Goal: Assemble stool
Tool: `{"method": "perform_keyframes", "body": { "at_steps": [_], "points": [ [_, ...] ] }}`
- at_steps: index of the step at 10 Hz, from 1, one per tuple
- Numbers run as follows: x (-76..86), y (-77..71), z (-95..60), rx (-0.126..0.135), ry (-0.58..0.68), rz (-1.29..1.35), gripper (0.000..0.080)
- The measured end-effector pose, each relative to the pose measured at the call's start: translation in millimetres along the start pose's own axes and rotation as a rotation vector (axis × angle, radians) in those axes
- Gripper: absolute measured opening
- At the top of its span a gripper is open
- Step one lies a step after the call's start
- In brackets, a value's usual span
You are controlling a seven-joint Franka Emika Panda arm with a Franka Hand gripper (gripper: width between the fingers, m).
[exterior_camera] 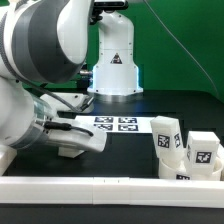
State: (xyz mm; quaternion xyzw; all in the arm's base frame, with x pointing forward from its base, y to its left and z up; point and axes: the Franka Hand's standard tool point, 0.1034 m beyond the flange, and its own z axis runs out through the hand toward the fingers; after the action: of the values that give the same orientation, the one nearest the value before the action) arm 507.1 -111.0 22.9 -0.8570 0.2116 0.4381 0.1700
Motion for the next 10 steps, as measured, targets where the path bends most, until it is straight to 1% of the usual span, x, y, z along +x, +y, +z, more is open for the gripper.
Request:
{"method": "perform_keyframes", "body": {
  "at_steps": [2, 3, 4, 6, 7, 8, 9, 10],
  "points": [
    [-30.4, -31.3, -24.4, -0.012, 0.031, -0.043, 0.0337],
    [-51.2, -50.9, -33.8, -0.02, 0.072, -0.07, 0.0337],
    [-67.6, -61.6, -34.3, -0.028, 0.081, -0.085, 0.0337],
    [-63.0, -58.9, -31.0, -0.027, 0.081, -0.082, 0.0337],
    [-58.5, -60.7, -34.6, -0.026, 0.119, -0.085, 0.0338],
    [-51.9, -60.0, -34.0, -0.025, 0.152, -0.093, 0.0338],
    [-51.0, -69.5, -43.6, -0.028, 0.231, -0.106, 0.0338],
    [-64.9, -79.8, -49.0, -0.026, 0.326, -0.123, 0.0338]
  ]
}}
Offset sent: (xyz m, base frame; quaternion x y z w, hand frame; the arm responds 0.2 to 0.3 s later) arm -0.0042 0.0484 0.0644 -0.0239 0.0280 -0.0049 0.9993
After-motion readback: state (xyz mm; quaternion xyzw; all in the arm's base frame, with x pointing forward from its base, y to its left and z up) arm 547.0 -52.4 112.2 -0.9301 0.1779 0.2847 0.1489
